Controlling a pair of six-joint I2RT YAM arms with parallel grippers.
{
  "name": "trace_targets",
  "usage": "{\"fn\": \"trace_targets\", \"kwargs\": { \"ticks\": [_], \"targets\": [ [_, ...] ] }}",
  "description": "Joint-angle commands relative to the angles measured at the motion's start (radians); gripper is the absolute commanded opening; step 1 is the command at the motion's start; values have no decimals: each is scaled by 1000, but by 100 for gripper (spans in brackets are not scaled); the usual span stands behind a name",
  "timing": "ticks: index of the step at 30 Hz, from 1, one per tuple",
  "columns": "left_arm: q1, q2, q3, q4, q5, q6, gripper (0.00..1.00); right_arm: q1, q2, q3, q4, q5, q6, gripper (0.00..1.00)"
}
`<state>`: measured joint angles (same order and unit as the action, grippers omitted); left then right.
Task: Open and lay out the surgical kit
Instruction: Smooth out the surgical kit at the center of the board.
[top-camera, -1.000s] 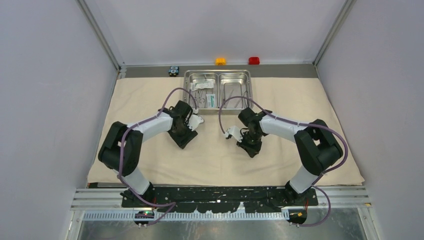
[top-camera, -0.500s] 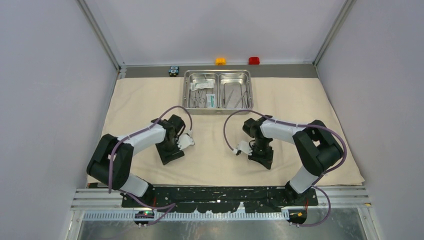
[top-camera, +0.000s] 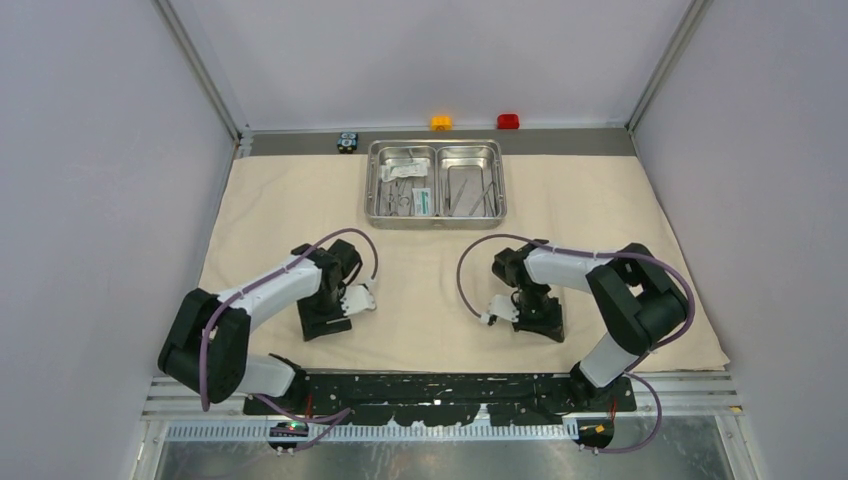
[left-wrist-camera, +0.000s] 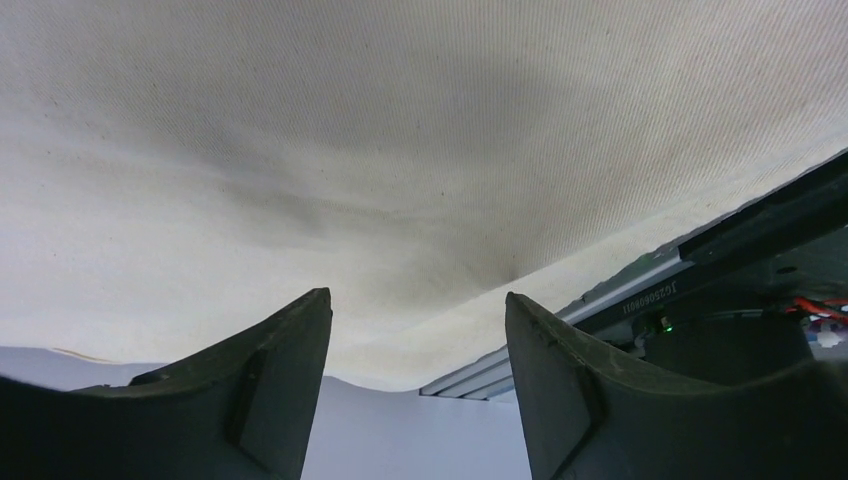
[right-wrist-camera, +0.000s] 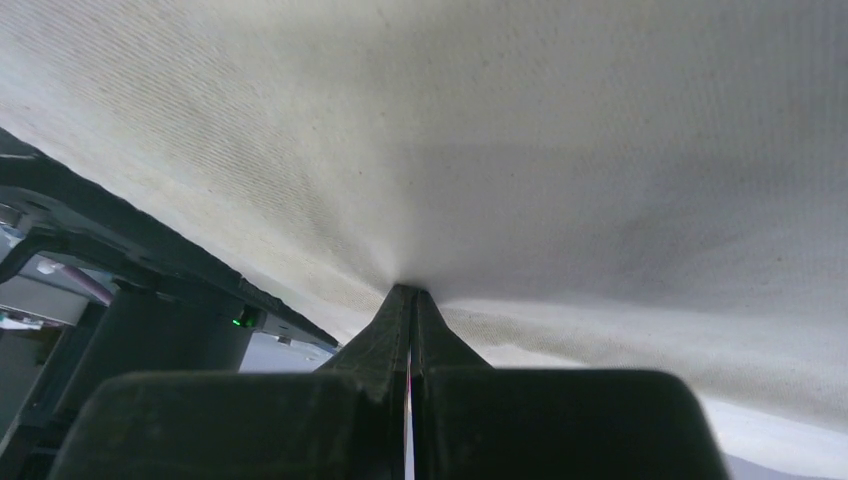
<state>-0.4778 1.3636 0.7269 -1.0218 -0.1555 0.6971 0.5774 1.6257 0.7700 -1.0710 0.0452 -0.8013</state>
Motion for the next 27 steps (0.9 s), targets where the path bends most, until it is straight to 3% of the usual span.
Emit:
{"fn": "trace_targets", "kwargs": {
  "ticks": [1, 6, 12, 20, 27],
  "targets": [
    [1, -30, 21, -62, -57, 69, 67, -29, -42, -3, -11, 58, -37, 2],
    [34, -118, 58, -74, -31, 106, 68, -177, -190, 60, -29, -28, -75, 2],
    [153, -199, 117, -73, 80, 148, 70, -428, -307, 87, -37, -193, -152, 3],
    [319, -160, 171, 14, 151, 166, 72, -683, -213, 23, 37, -196, -280, 4],
    [392, -107, 182, 112, 126, 159, 72, -709, -149, -89, 118, -97, -324, 3]
  ]
}}
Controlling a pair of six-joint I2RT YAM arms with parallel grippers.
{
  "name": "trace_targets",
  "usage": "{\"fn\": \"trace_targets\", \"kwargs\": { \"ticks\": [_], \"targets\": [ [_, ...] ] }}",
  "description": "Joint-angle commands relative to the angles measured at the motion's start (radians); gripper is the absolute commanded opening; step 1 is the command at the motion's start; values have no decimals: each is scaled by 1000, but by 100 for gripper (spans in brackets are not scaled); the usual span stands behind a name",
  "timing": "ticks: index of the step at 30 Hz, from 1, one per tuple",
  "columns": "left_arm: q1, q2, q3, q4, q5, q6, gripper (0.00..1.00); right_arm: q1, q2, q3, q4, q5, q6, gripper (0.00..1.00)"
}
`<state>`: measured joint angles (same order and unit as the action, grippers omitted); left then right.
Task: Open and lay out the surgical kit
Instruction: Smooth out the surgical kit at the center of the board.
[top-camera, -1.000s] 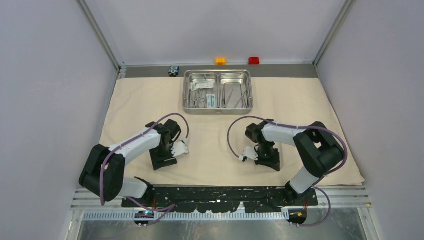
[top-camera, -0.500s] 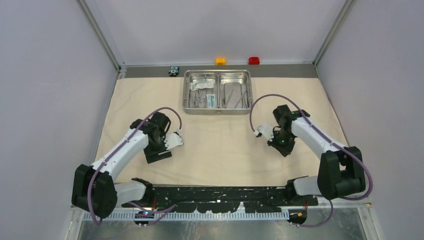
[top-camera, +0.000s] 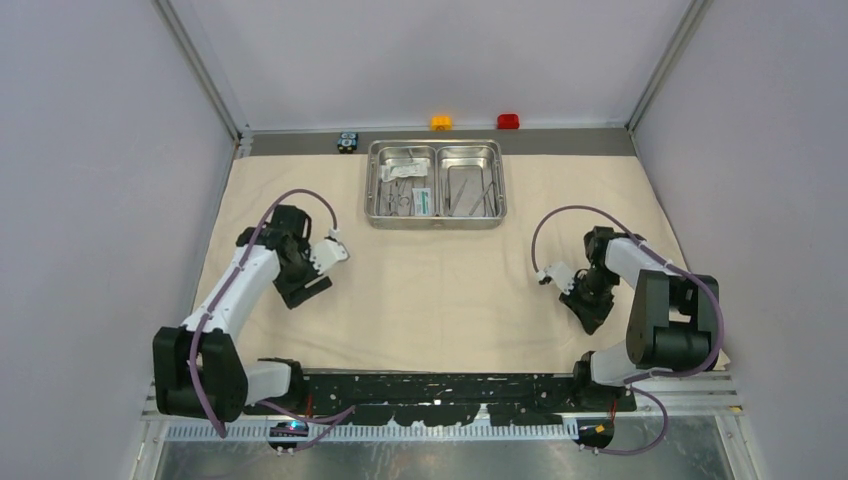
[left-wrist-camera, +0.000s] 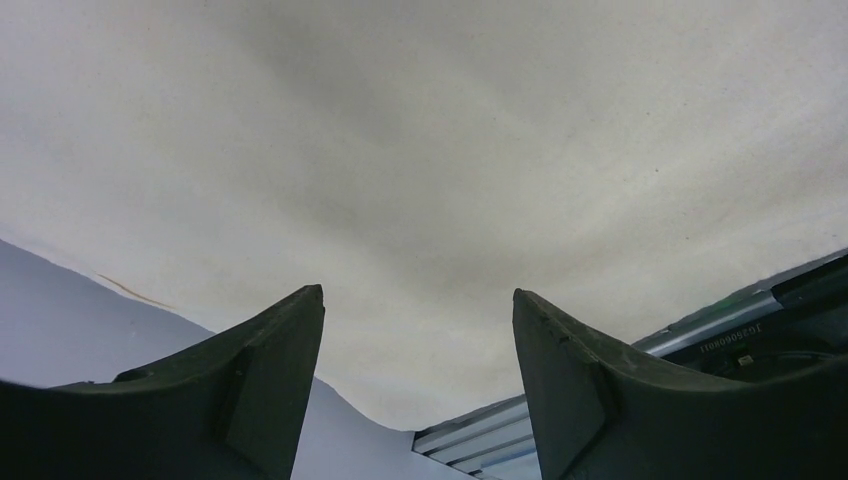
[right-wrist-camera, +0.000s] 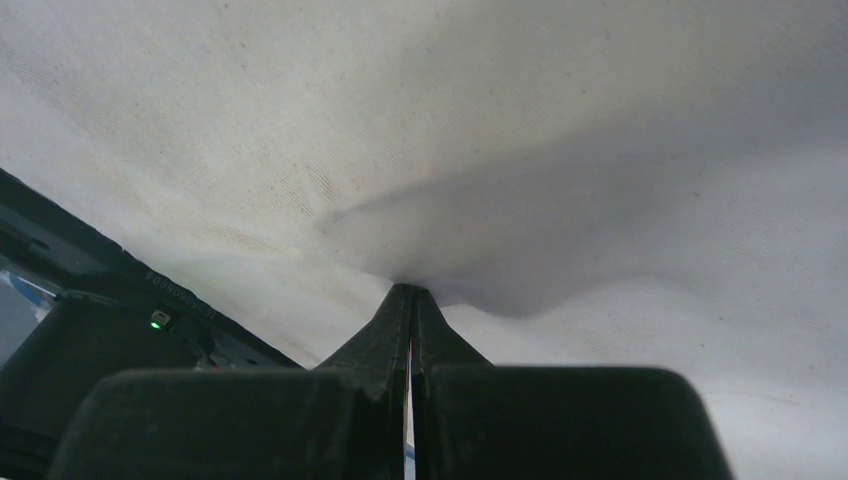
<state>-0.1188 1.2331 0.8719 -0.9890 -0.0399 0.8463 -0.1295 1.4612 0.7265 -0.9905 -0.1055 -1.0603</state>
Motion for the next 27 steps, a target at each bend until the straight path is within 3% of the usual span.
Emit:
{"fn": "trace_targets", "kwargs": {
  "ticks": [1, 15, 21, 27],
  "targets": [
    [43, 32, 41, 86, 7, 11, 72, -2, 19, -62, 38, 73, -76, 3],
    [254, 156, 92, 121, 26, 90, 72, -2, 27, 10, -189, 246, -148, 4],
    [370, 189, 147, 94, 164, 78, 72, -31, -85, 175, -220, 8, -86, 4],
    [453, 267, 171, 133, 184, 72, 72, -86, 15, 281, 0, -62, 116, 8]
  ]
}}
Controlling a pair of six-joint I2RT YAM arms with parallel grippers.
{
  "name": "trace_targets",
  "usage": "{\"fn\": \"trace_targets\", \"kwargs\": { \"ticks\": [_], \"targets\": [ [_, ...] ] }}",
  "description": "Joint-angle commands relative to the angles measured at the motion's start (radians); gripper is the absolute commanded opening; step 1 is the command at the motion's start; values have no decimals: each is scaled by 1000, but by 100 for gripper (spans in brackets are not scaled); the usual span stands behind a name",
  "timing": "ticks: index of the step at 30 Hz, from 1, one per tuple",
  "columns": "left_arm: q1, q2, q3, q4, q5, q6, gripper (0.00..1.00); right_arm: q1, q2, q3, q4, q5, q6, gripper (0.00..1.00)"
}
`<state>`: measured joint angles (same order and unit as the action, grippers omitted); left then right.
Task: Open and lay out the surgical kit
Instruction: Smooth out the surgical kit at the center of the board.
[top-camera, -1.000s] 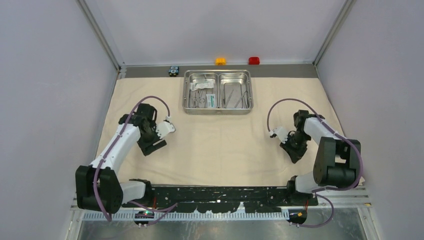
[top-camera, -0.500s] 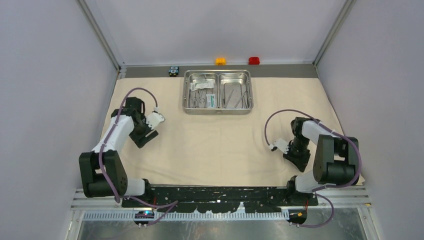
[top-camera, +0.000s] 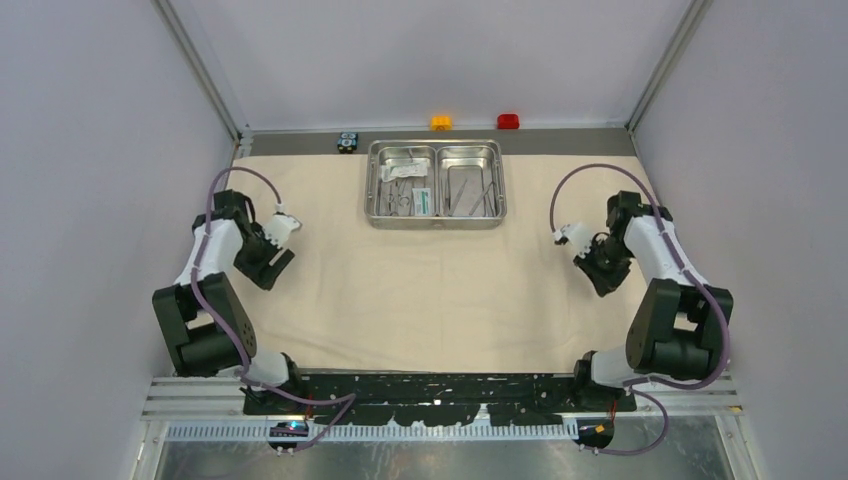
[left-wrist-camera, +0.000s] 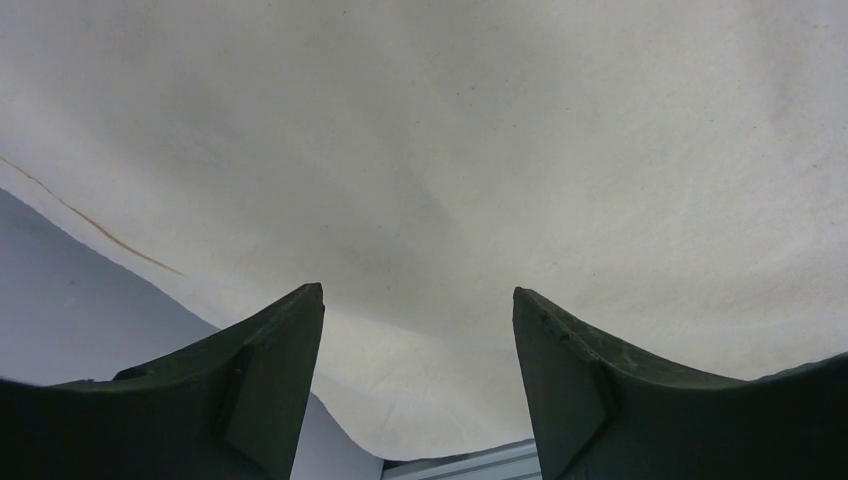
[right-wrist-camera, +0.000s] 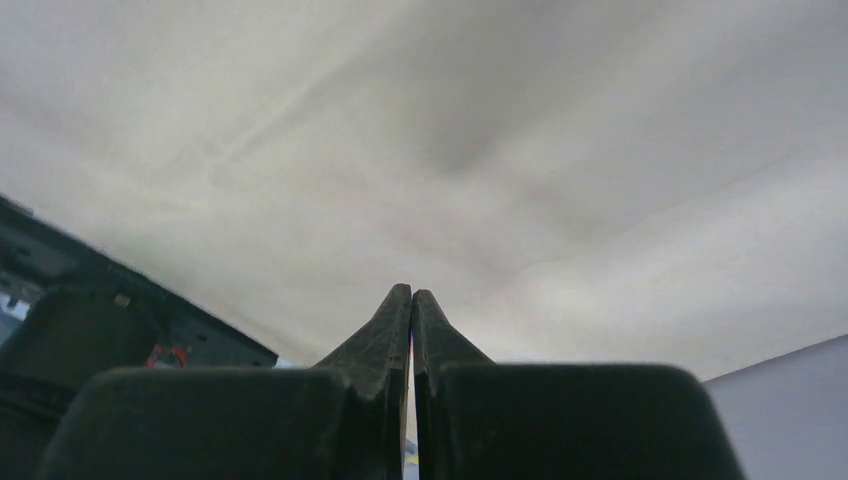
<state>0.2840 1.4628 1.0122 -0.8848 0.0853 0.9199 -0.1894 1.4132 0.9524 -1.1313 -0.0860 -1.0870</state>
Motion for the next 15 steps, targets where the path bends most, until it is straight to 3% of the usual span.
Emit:
{"fn": "trace_targets", "kwargs": {
  "ticks": [1, 8, 15],
  "targets": [
    [72, 53, 39, 32, 63, -1, 72, -33, 95, 66, 173, -70, 171, 8],
    [276, 110, 93, -66, 191, 86, 71, -154, 347, 161, 272, -81, 269, 7],
    [374, 86, -5, -49, 227, 173, 71, -208, 434, 103, 352, -20, 235, 6]
  ]
}}
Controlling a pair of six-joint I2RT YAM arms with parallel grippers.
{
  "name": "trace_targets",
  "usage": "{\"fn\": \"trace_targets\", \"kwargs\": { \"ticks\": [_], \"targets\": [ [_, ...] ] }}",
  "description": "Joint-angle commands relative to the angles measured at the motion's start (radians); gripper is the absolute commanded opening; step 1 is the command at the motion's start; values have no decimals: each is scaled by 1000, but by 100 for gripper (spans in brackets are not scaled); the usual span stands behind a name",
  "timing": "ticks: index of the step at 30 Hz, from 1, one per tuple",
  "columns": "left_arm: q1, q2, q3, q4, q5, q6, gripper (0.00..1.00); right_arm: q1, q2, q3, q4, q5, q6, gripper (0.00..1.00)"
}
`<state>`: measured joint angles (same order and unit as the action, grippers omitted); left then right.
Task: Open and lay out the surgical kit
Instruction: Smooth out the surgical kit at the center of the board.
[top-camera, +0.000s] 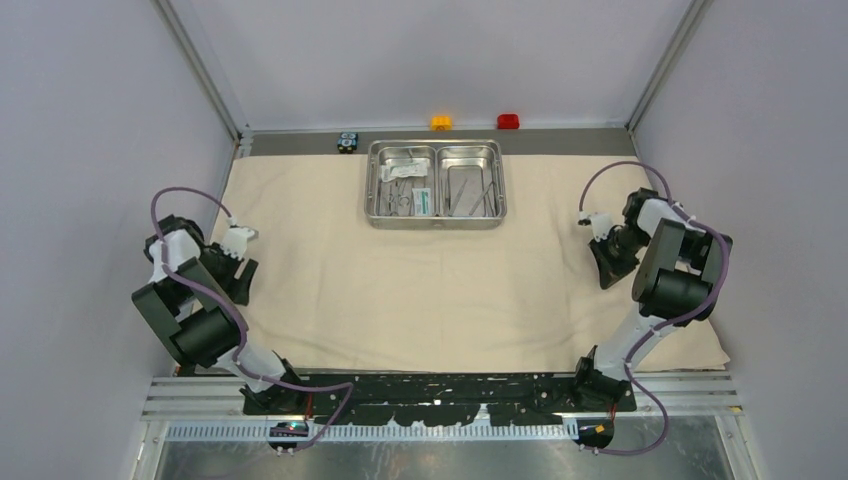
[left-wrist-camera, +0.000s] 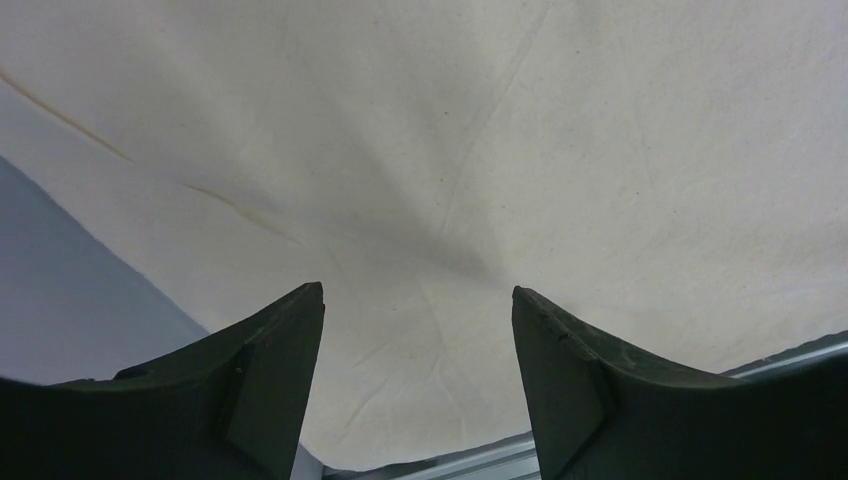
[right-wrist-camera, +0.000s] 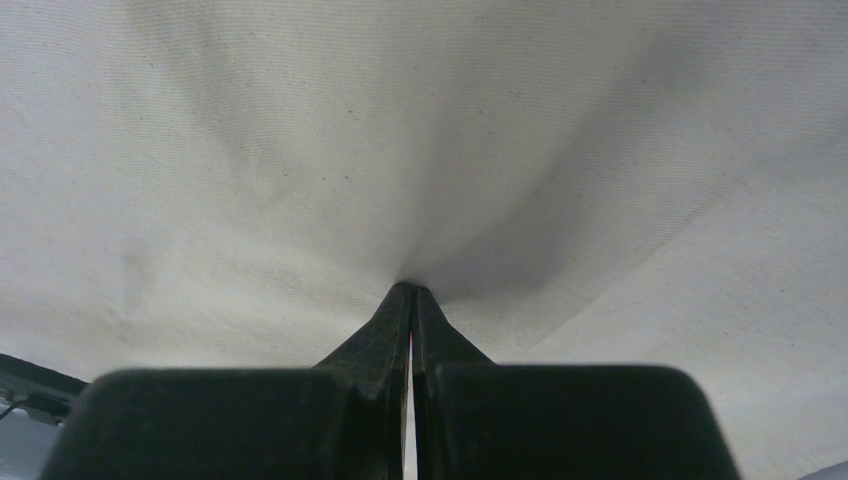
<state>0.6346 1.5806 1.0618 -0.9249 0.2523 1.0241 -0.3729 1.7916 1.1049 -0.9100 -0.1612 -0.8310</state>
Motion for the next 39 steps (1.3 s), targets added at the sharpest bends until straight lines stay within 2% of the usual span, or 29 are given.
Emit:
{"fn": "trace_targets", "kwargs": {
  "ticks": [1, 6, 16, 22, 29, 34, 36, 39],
  "targets": [
    [26, -32, -77, 14, 51, 73, 71, -33, 54, -56, 133, 56, -25, 6],
    [43, -28, -171, 120, -17, 113, 71, -58, 35, -92, 124, 73, -62, 5],
    [129, -62, -249, 98, -106, 262, 68, -69, -38, -131, 82, 117, -117, 5],
    [150, -131, -331, 144, -163, 323, 68, -72, -50, -133, 73, 142, -127, 5],
    [173, -168, -298, 218, -191, 330, 68, -74, -92, -132, 61, 157, -135, 5],
    [173, -146, -209, 244, -195, 304, 68, -73, -112, -126, 45, 158, -140, 5],
    [174, -140, -166, 240, -200, 304, 68, -75, -130, -123, 41, 188, -140, 5],
    [173, -144, -93, 178, -156, 299, 69, -75, -168, -87, 2, 128, -115, 5]
  ]
}}
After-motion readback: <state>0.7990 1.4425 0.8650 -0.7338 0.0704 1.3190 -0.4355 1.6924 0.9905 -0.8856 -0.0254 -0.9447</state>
